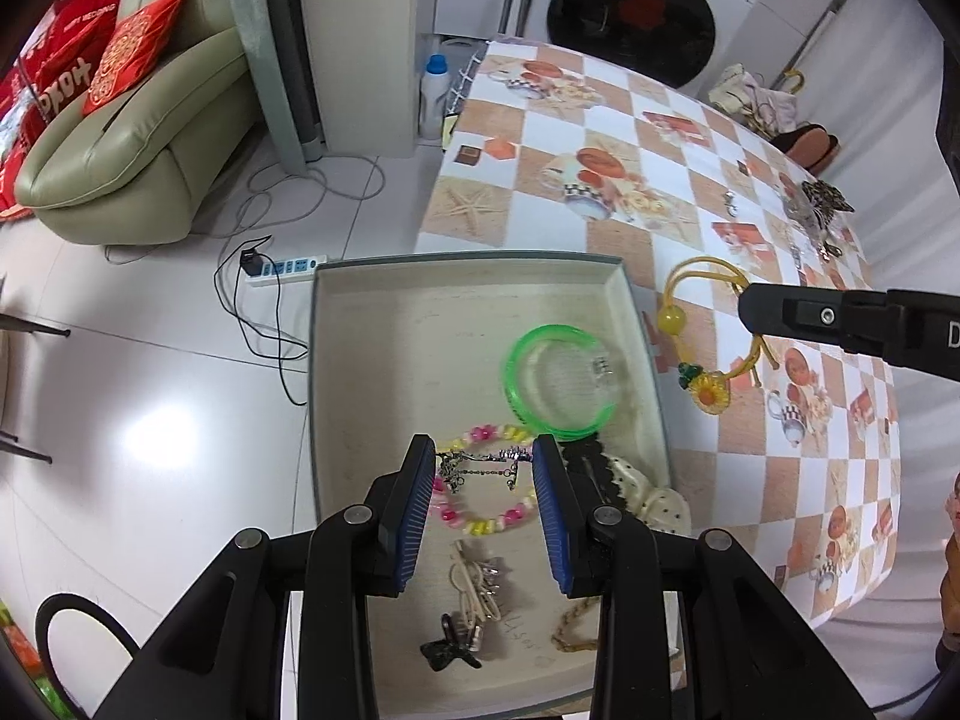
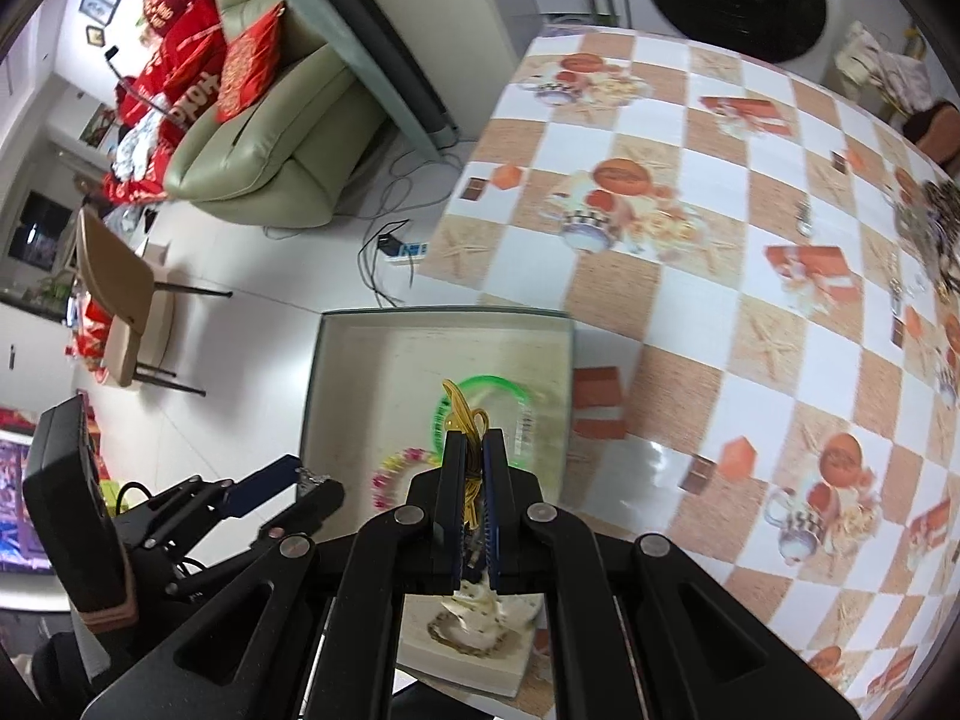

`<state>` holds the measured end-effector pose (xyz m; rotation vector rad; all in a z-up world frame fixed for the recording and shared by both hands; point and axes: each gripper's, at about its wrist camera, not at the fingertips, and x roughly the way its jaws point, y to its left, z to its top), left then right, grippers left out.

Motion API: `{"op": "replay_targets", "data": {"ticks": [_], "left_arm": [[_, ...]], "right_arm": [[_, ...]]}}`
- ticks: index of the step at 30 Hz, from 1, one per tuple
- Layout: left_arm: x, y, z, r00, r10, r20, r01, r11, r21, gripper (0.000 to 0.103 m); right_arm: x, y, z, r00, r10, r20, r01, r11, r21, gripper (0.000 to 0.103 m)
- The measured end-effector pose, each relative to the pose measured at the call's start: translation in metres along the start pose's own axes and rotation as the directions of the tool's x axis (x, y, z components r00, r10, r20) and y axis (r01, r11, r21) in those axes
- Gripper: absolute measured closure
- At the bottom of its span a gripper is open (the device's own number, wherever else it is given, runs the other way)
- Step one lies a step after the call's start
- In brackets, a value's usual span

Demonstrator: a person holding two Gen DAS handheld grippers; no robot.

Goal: Organize jewelry
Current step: 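Carry the yellow hair tie and silver key clip into the tray and release both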

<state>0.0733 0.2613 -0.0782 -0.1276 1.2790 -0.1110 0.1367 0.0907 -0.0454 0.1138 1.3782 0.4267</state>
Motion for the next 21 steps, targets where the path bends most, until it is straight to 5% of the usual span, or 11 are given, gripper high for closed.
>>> {"op": "replay_targets", "data": {"ticks": [21], "left_arm": [[0.047, 0.018, 0.031, 0.998, 0.057, 0.012, -0.056, 0.998, -0.026, 0.065]], "right_arm": [[0.059, 0.007, 0.035, 0.997, 0.042, -0.064, -0.04, 0.999, 0.028, 0.098]]}}
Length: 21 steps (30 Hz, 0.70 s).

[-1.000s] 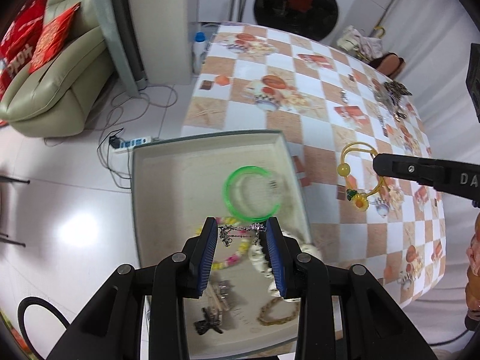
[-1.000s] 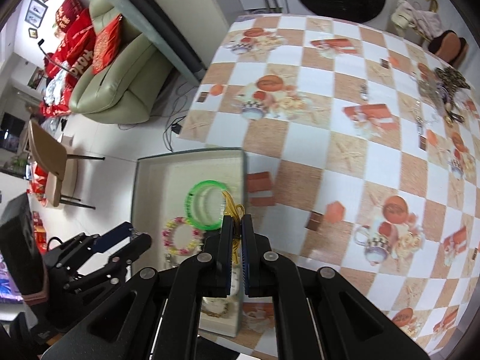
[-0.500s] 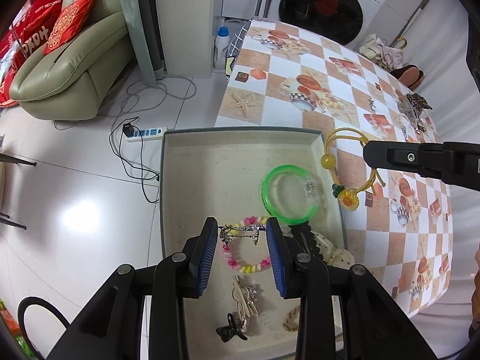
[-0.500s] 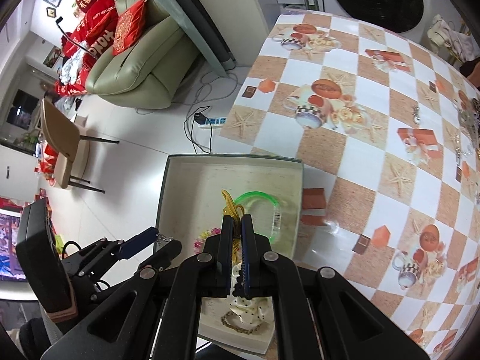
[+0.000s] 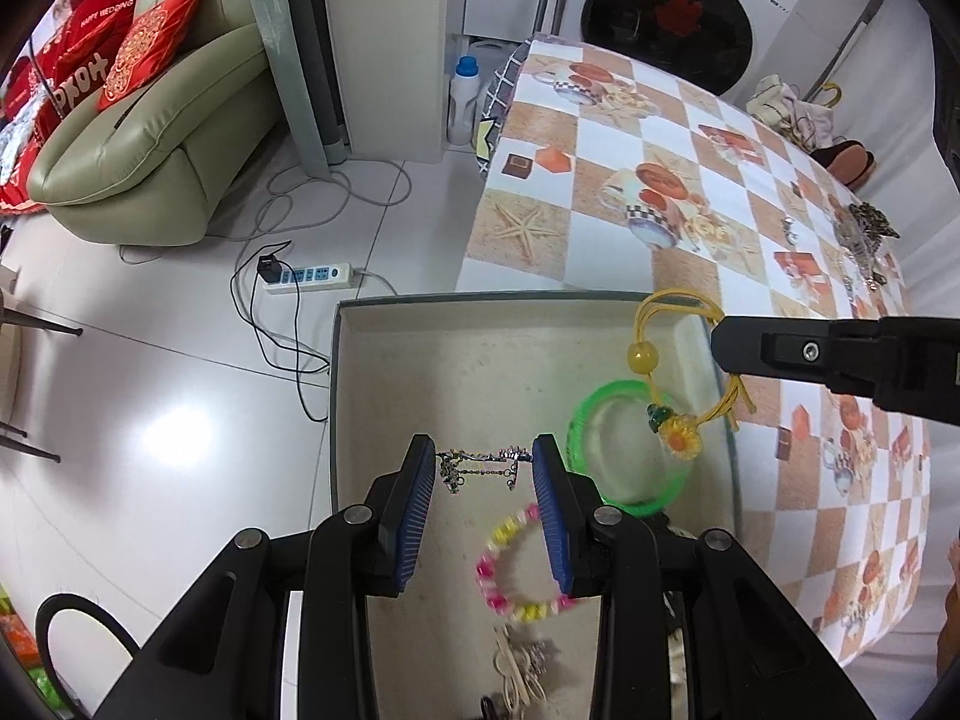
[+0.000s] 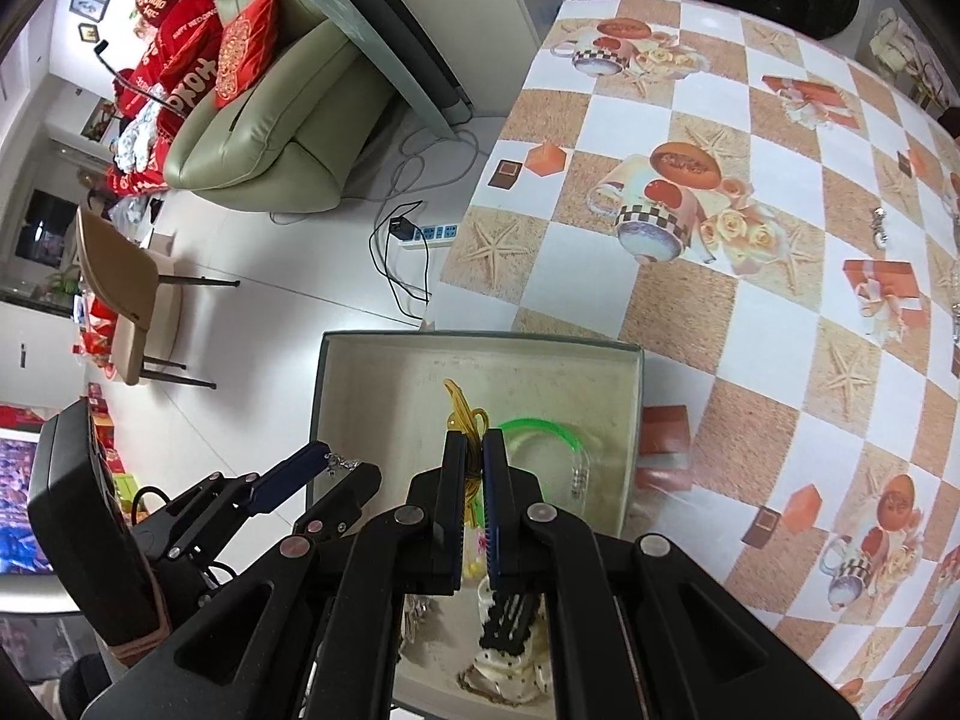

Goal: Organize jewelry
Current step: 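Carry the yellow hair tie and silver key clip into the tray and release both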

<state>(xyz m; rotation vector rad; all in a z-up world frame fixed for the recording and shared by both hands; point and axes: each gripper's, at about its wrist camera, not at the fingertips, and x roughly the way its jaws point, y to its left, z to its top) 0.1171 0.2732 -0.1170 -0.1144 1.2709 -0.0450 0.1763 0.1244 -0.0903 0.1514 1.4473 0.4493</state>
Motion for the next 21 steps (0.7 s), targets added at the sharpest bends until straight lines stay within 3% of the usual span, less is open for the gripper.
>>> {"op": "replay_targets", "data": {"ticks": [7, 21], "left_arm": [[0.027, 0.003, 0.007, 0.999, 0.045, -0.017, -0.045, 0.999, -0.001, 0.065], [0.06, -0.005, 0.004, 0.994, 0.09, -0.054, -0.09, 0.996, 0.019, 0.065]], "right_arm": [[0.029, -0.012, 0.012, 0.999, 0.035, -0.008, -0.035, 0.998, 0.06, 0.098], [0.071, -0.041, 0.01, 0.998, -0.042, -0.054, 0.047, 0.993, 0.11, 0.097]]}}
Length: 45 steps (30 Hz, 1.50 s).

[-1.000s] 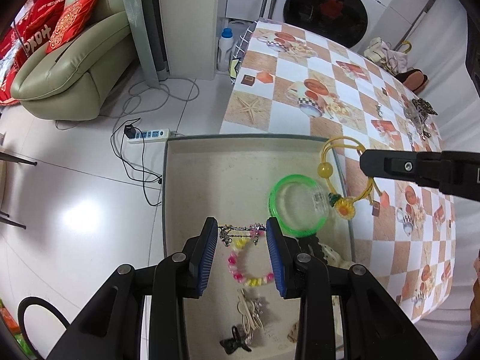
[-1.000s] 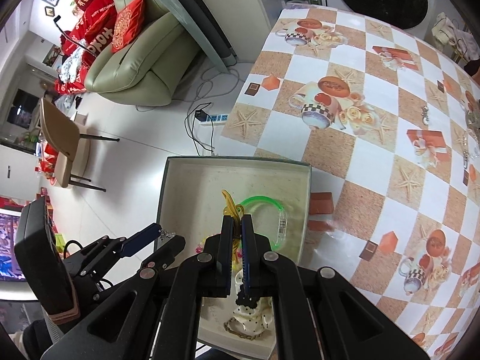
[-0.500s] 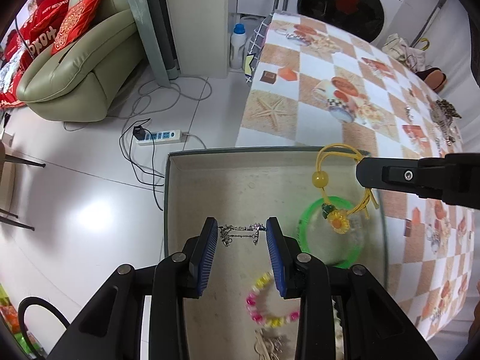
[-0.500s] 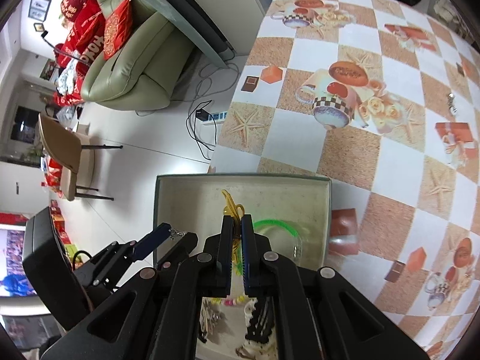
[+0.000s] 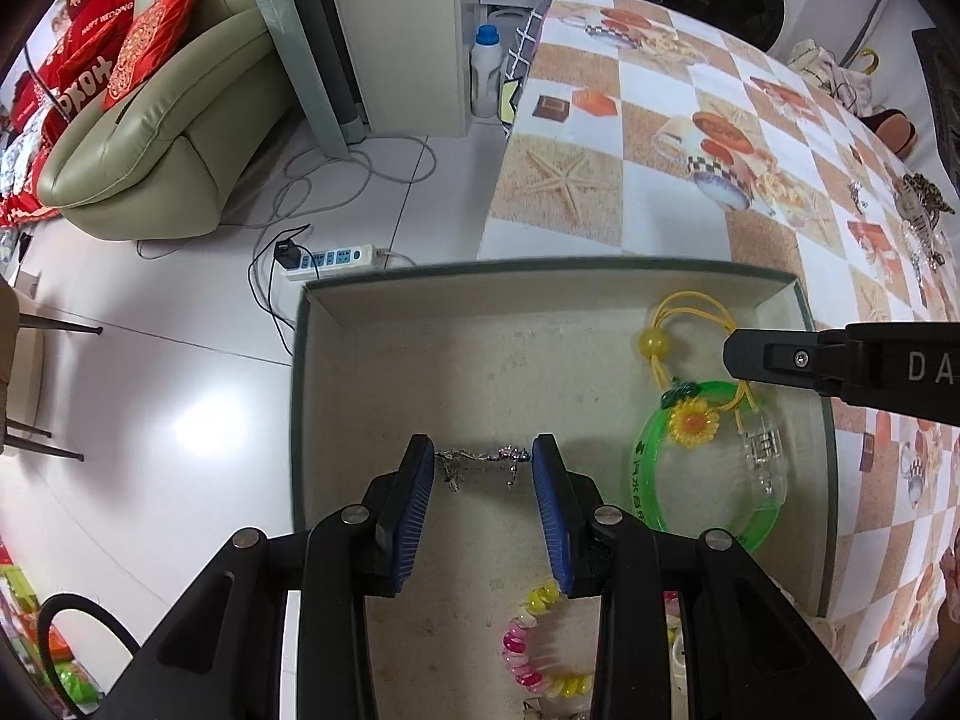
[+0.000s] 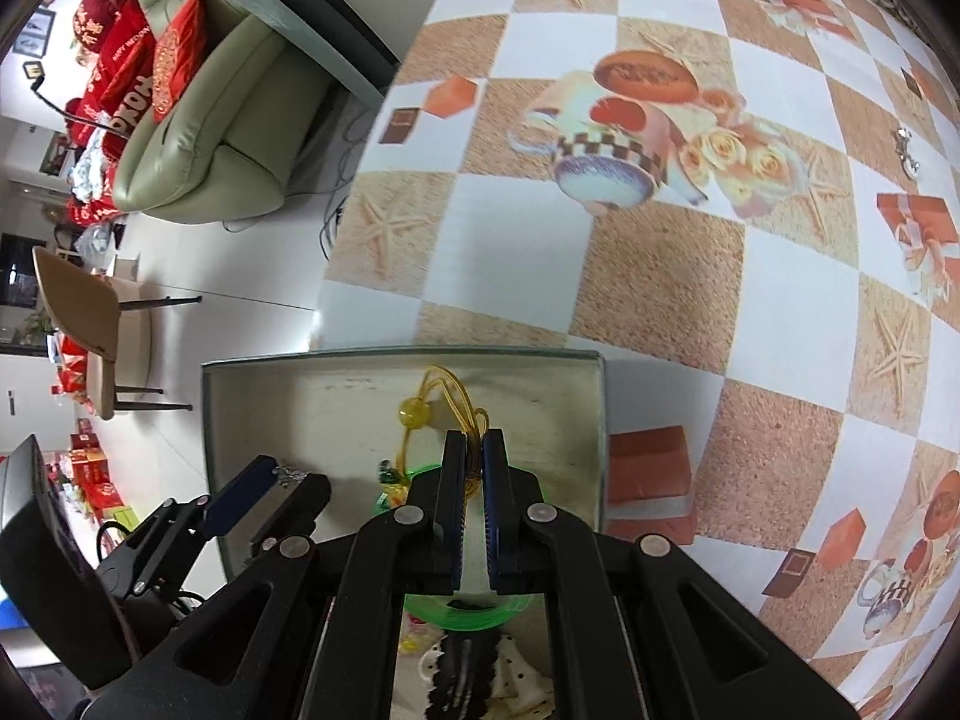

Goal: Organize jewelry
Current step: 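Carry the yellow hair tie and silver key clip into the tray and release both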

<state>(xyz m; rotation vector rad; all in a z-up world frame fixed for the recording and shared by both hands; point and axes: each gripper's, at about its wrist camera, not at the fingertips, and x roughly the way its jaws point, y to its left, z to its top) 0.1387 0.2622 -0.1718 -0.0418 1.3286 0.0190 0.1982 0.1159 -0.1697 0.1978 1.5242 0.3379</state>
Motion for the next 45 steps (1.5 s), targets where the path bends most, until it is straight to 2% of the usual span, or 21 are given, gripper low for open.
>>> {"op": "replay_targets", "data": {"ticks": [5, 6, 7, 8, 14, 16, 17, 18, 23, 27, 29, 30, 31, 37, 41, 43, 45], "left_arm": [[0.003, -0.002, -0.002, 1.0, 0.01, -0.003, -0.01, 1.0, 0.001, 0.061], [0.003, -0.002, -0.002, 1.0, 0.021, -0.002, -0.021, 1.0, 0.004, 0.043], [0.003, -0.001, -0.002, 1.0, 0.026, -0.002, -0.026, 1.0, 0.001, 0.032], [0.002, 0.0, -0.002, 1.0, 0.03, 0.006, -0.03, 1.0, -0.005, 0.025], [-0.002, 0.001, -0.002, 0.999, 0.039, 0.006, -0.039, 0.999, -0.007, 0.025], [-0.005, -0.001, -0.002, 0.999, 0.043, 0.002, -0.043, 0.999, -0.003, 0.025], [-0.006, -0.001, -0.002, 0.999, 0.043, 0.001, -0.043, 0.999, -0.001, 0.025], [-0.007, -0.001, -0.003, 0.999, 0.043, 0.0, -0.043, 0.999, 0.001, 0.025], [-0.015, -0.002, -0.005, 0.999, 0.043, -0.005, -0.043, 0.999, 0.001, 0.025], [-0.024, -0.002, -0.008, 0.999, 0.043, -0.009, -0.043, 0.999, -0.011, 0.025], [-0.03, -0.002, -0.012, 0.999, 0.04, -0.009, -0.04, 0.999, -0.018, 0.025], [-0.033, -0.002, -0.014, 0.999, 0.038, -0.012, -0.038, 0.999, -0.019, 0.01], [-0.036, -0.003, -0.017, 0.999, 0.039, -0.012, -0.039, 0.999, -0.019, 0.001], [-0.048, -0.01, -0.034, 1.0, 0.023, -0.02, -0.023, 1.0, 0.008, 0.0], [-0.058, -0.013, -0.047, 0.999, 0.04, -0.034, -0.04, 0.999, 0.015, 0.0], [-0.064, -0.013, -0.053, 0.999, 0.024, -0.039, -0.024, 1.0, 0.012, 0.0], [-0.071, -0.015, -0.058, 0.999, 0.034, -0.033, -0.033, 0.999, 0.02, 0.0]], "right_arm": [[0.007, -0.004, 0.0, 1.0, -0.006, -0.008, 0.006, 1.0, 0.006, 0.096], [0.008, -0.004, 0.001, 1.0, -0.01, -0.008, 0.01, 1.0, 0.006, 0.096], [0.009, -0.005, 0.002, 1.0, -0.012, -0.009, 0.012, 1.0, 0.007, 0.096], [0.009, -0.005, 0.002, 1.0, -0.012, -0.011, 0.012, 1.0, 0.009, 0.096], [0.009, -0.001, 0.003, 1.0, -0.019, -0.021, 0.019, 1.0, -0.003, 0.094], [0.007, 0.0, 0.003, 1.0, -0.018, -0.02, 0.018, 1.0, 0.0, 0.083], [0.006, 0.001, 0.002, 1.0, -0.018, -0.018, 0.018, 1.0, -0.001, 0.071], [0.004, 0.001, 0.001, 1.0, -0.018, -0.014, 0.018, 1.0, -0.002, 0.066], [-0.009, 0.003, -0.003, 1.0, 0.001, -0.001, -0.001, 1.0, -0.005, 0.062], [-0.026, 0.004, -0.008, 1.0, 0.021, 0.021, -0.021, 1.0, -0.003, 0.05], [-0.034, 0.003, -0.013, 0.999, 0.027, 0.025, -0.027, 1.0, -0.005, 0.048], [-0.038, 0.002, -0.016, 0.999, 0.025, 0.027, -0.025, 1.0, -0.005, 0.048], [-0.041, 0.001, -0.019, 0.999, 0.02, 0.027, -0.02, 1.0, -0.003, 0.048], [-0.055, -0.015, -0.037, 1.0, 0.008, 0.01, -0.009, 0.999, 0.044, 0.048], [-0.061, -0.023, -0.052, 1.0, -0.006, -0.009, 0.006, 0.998, 0.061, 0.048], [-0.063, -0.023, -0.058, 1.0, -0.024, -0.019, 0.025, 0.998, 0.058, 0.044], [-0.067, -0.022, -0.065, 0.999, -0.033, -0.026, 0.034, 0.998, 0.052, 0.036]]}}
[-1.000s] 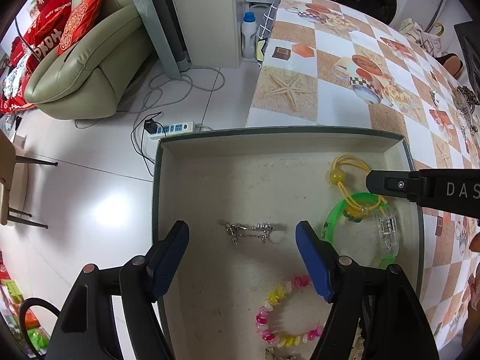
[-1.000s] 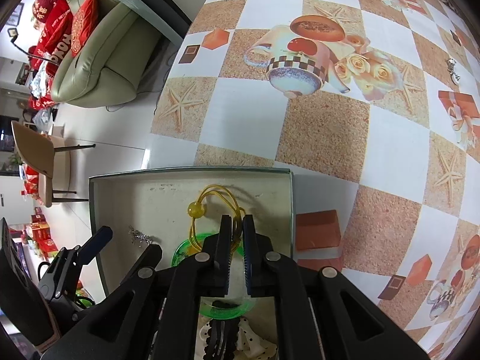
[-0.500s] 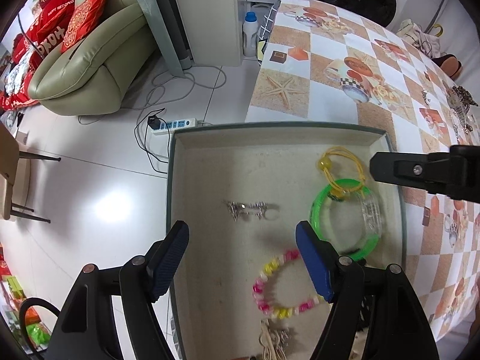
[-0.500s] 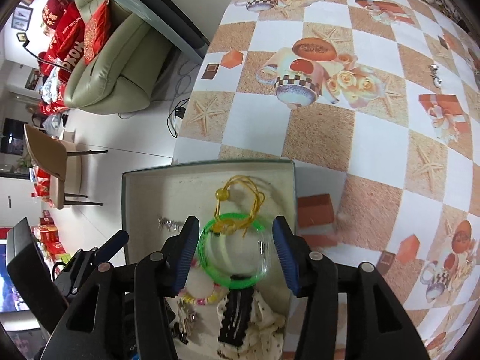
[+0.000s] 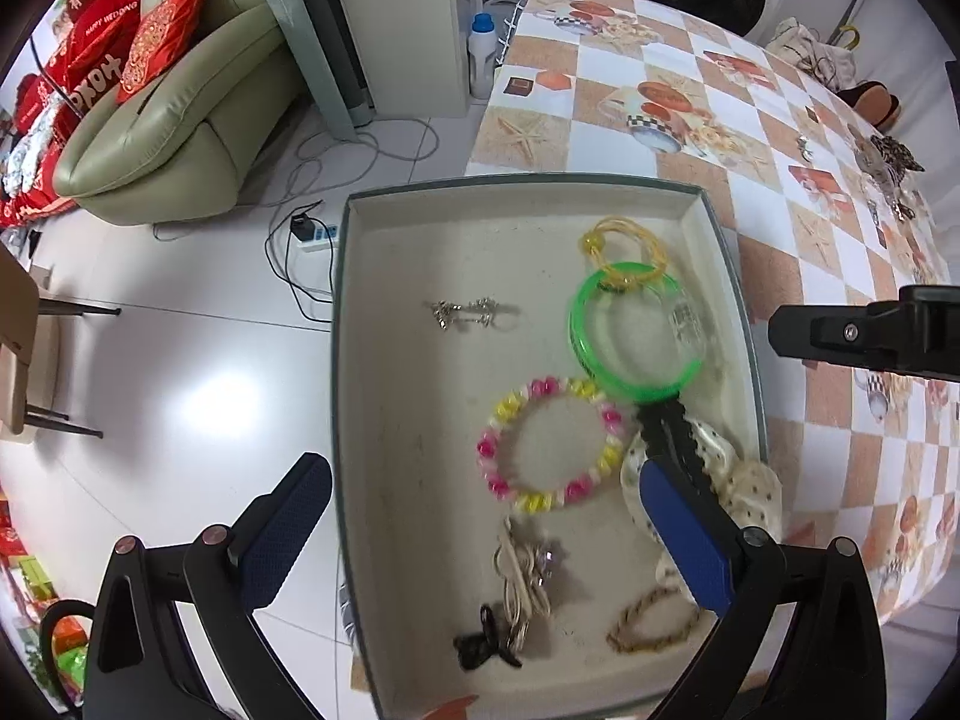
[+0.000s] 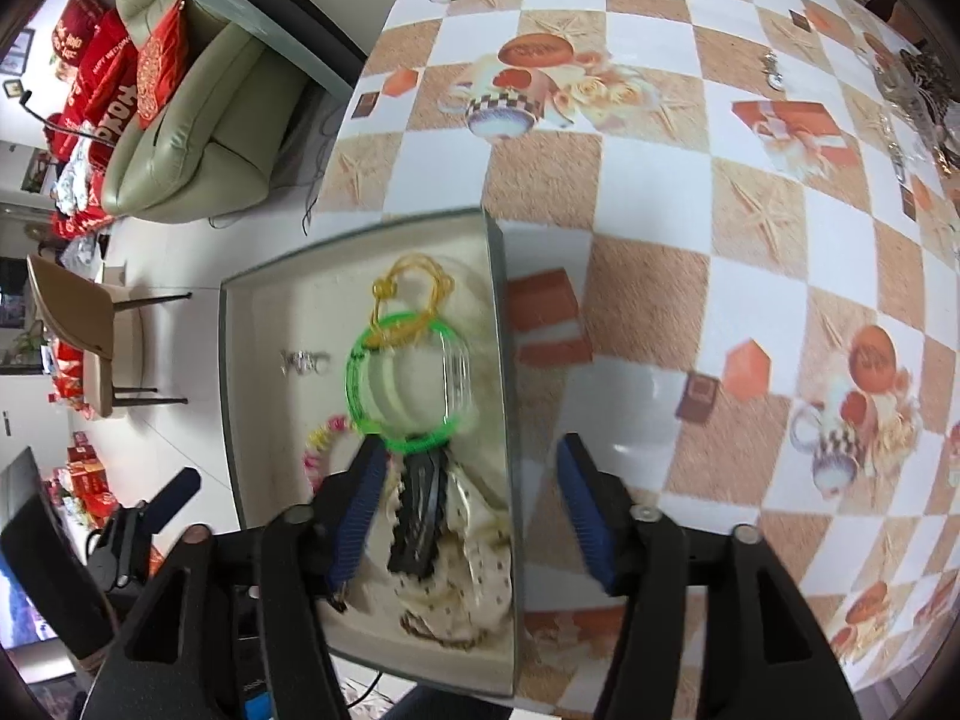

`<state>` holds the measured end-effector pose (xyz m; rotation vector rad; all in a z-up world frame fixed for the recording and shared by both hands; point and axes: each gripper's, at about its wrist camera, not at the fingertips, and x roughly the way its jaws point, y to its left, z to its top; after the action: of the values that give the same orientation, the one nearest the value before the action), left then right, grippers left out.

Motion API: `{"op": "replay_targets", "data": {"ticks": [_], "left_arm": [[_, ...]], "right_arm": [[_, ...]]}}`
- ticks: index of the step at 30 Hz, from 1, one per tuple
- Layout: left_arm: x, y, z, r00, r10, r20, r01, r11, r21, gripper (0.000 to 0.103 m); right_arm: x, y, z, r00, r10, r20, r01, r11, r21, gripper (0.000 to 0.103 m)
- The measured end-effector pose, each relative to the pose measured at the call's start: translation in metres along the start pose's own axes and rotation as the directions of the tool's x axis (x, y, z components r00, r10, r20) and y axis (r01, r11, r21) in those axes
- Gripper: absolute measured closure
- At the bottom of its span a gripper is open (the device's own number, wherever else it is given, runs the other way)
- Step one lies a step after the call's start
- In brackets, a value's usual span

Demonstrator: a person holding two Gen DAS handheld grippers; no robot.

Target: Organize jewelry

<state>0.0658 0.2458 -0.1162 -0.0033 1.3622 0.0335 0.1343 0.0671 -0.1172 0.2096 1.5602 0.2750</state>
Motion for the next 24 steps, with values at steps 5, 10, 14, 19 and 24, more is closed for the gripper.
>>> {"op": "replay_targets", "data": {"ticks": [5, 10, 14, 19, 24], "left_arm": [[-0.019, 0.002, -0.008, 1.0, 0.016, 0.012, -0.017, 1.0, 0.005, 0.0], [-0.043, 0.009, -0.012, 0.999, -0.003, 0.036, 0.003, 1.0, -0.006, 0.0], [-0.063, 0.013, -0.013, 0.998, 0.006, 0.062, -0.006, 1.0, -0.003, 0.0], [-0.085, 0.017, -0.01, 0.998, 0.012, 0.07, -0.011, 1.0, -0.005, 0.0], [-0.105, 0.02, -0.007, 0.998, -0.028, 0.059, 0.029, 0.999, -0.015, 0.0]], "right_arm": [[-0.009, 0.008, -0.017, 0.999, -0.049, -0.014, 0.048, 0.997, -0.052, 0.032], [-0.028, 0.016, -0.03, 0.995, -0.099, 0.0, 0.099, 0.99, -0.104, 0.02], [-0.048, 0.023, -0.033, 0.992, -0.123, 0.013, 0.124, 0.983, -0.133, 0.02], [-0.073, 0.04, -0.035, 0.986, -0.157, 0.057, 0.165, 0.968, -0.191, 0.019], [-0.095, 0.058, -0.039, 0.98, -0.165, 0.109, 0.187, 0.954, -0.233, 0.018]]}}
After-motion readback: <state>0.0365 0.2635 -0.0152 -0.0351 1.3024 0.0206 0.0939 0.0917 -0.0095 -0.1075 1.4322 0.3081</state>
